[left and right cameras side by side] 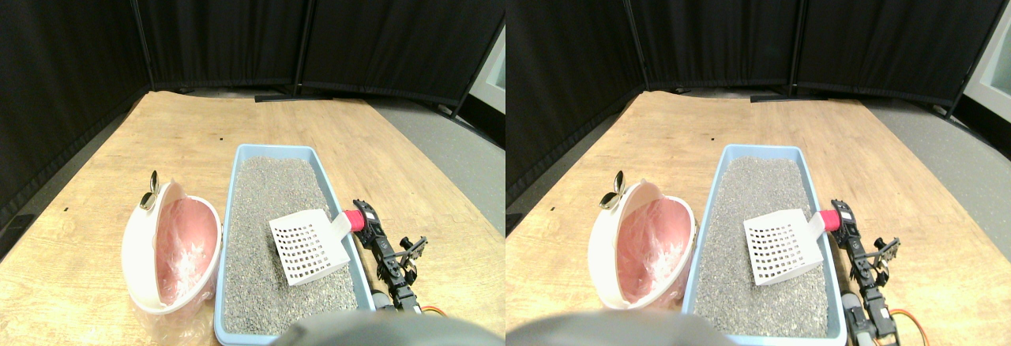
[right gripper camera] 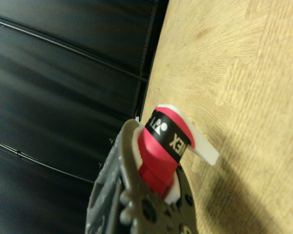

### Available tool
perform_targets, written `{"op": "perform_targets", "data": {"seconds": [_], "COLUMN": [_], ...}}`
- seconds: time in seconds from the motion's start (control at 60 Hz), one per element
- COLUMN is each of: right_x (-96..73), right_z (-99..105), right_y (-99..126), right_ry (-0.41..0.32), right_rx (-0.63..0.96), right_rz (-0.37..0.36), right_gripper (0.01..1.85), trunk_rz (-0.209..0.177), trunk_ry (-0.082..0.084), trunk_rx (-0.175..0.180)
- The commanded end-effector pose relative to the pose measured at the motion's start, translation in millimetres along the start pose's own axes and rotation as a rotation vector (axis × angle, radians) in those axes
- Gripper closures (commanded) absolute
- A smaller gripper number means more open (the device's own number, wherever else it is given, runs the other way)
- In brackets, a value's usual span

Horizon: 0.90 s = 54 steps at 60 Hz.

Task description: Scoop (unimanual)

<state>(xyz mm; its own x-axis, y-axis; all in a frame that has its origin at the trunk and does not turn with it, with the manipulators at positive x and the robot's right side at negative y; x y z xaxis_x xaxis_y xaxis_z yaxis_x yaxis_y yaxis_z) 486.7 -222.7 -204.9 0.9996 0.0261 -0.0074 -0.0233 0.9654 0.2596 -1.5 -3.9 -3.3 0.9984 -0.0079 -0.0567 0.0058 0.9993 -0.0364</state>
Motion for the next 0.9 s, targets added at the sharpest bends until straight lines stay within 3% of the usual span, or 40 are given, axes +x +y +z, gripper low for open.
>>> {"op": "perform_targets", "data": {"seconds": [0.017,0.317,0.433,0.65,0.767,0.85,0.9], "right_x": [-4.7,-15.9,-14.3,-10.4,-1.9,1.2,5.0], "right_z": [18.0,82.2,95.5,119.4,134.8,143.1,145.1], "right_y": [-0.2,5.4,3.9,3.2,4.4,8.1,9.0], "right_ry": [-0.102,-0.196,-0.218,-0.250,-0.251,-0.231,-0.233], "right_rx": [-0.096,-0.194,-0.237,-0.297,-0.372,-0.431,-0.477], "right_rz": [0.067,0.142,0.168,0.132,0.222,0.191,0.228], "right_gripper": [1.80,1.80,1.80,1.78,1.80,1.80,1.80], "trunk_rz": [0.007,0.018,0.022,0.036,0.048,0.059,0.066], "trunk_ry": [0.002,0.005,0.005,0.007,0.011,0.012,0.015], "trunk_rx": [-0.026,-0.051,-0.059,-0.073,-0.089,-0.100,-0.111]}}
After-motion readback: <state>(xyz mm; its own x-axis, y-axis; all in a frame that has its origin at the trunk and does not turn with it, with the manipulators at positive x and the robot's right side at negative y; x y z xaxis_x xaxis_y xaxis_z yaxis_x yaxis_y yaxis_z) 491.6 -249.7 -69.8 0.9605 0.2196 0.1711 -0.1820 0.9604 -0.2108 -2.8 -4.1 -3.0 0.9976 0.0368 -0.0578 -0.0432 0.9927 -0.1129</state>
